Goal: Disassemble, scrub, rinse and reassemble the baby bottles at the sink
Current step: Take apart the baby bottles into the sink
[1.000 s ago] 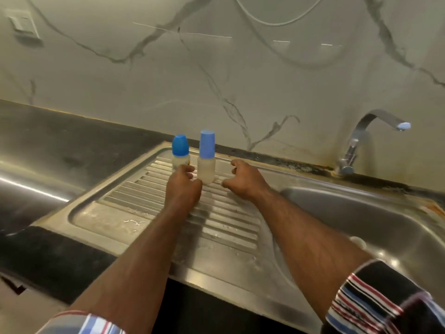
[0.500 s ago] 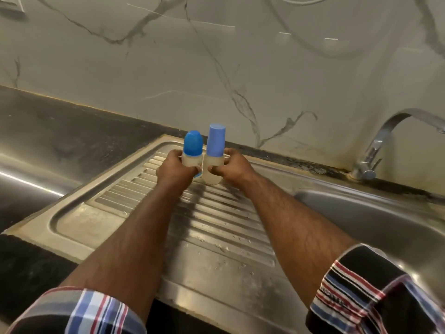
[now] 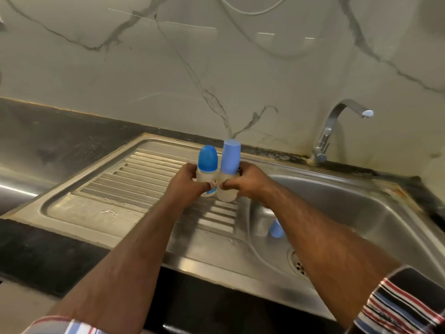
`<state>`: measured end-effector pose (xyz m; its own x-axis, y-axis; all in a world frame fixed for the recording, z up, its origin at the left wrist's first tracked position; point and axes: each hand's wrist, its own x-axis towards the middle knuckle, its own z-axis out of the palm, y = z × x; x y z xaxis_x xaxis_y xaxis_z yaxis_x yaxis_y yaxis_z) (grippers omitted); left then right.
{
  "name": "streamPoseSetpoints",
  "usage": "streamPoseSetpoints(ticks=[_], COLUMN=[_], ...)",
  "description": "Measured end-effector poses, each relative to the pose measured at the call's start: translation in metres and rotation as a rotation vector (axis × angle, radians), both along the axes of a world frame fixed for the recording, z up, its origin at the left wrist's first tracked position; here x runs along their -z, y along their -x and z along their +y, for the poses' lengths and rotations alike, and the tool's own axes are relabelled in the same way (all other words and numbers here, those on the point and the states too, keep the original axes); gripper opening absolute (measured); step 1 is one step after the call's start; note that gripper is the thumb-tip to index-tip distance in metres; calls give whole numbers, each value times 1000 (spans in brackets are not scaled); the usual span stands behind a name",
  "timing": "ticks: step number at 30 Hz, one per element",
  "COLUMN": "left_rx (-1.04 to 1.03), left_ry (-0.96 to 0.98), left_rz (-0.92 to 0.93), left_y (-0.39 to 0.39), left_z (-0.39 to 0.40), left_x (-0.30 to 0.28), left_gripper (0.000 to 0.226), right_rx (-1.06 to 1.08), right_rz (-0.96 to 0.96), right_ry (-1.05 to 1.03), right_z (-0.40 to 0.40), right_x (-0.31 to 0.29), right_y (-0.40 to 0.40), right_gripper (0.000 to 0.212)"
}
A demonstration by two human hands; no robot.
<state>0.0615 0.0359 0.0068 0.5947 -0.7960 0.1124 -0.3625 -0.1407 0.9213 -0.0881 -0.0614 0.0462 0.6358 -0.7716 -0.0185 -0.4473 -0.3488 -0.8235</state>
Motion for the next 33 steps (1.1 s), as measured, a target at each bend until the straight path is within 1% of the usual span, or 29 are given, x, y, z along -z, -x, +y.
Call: streamPoseSetpoints(ticks=[2,4,6,7,9,10,11,14,15,17,19,21,23,26,28,30,32,33], left_rx=[0,-23,-101,-161,-214,-181,-99,197,278,391,417,412,411,413,422,452,473,482], left_ry=[-24,-53,-41,2,141,179,187,113,106,111,108,97,93,76,47,23,-21,-47], left_rz=[-3,-16,-47,-76,-142,-141,-123,-63,-46,-19,-31,-110,-207,-252,-270,-282,-301,-307], left_y=[10,15,19,22,40,53,69,108,118,133,142,144,142,144,146,146,145,145], left_z=[4,9,16,20,29,29,29,13,6,-6,-16,-22,-28,-34,-39,-46,-50,-52], left_x=[-2,-3,-6,-6,-11,-12,-14,-16,-19,-20,-18,-12,-5,3,6,9,12,14], left_gripper=[64,79,89,85,67,64,65,86,85,75,64,60,71,75,73,73,69,68], right_rx=[-13,-6,12,19,41,54,63,44,32,7,-10,36,127,176,149,97,7,-37], right_rz=[-1,-20,-36,-37,-49,-57,-60,-36,-29,-27,-45,-82,-101,-6,25,30,80,103], right_ry=[-11,-17,-30,-35,-36,-31,-24,-11,-15,-71,-213,-281,-225,-177,-168,-136,-66,-21], right_z=[7,12,15,15,14,12,11,8,8,2,-7,-16,-21,-25,-31,-39,-45,-48], right_x=[-1,-1,-2,-3,-5,-6,-8,-12,-13,-14,-18,-25,-32,-36,-38,-40,-43,-44], right_y=[11,22,31,34,45,51,58,83,92,113,136,154,162,160,160,166,177,183], right_gripper=[45,46,50,53,61,65,68,68,67,62,57,55,47,50,46,36,24,28])
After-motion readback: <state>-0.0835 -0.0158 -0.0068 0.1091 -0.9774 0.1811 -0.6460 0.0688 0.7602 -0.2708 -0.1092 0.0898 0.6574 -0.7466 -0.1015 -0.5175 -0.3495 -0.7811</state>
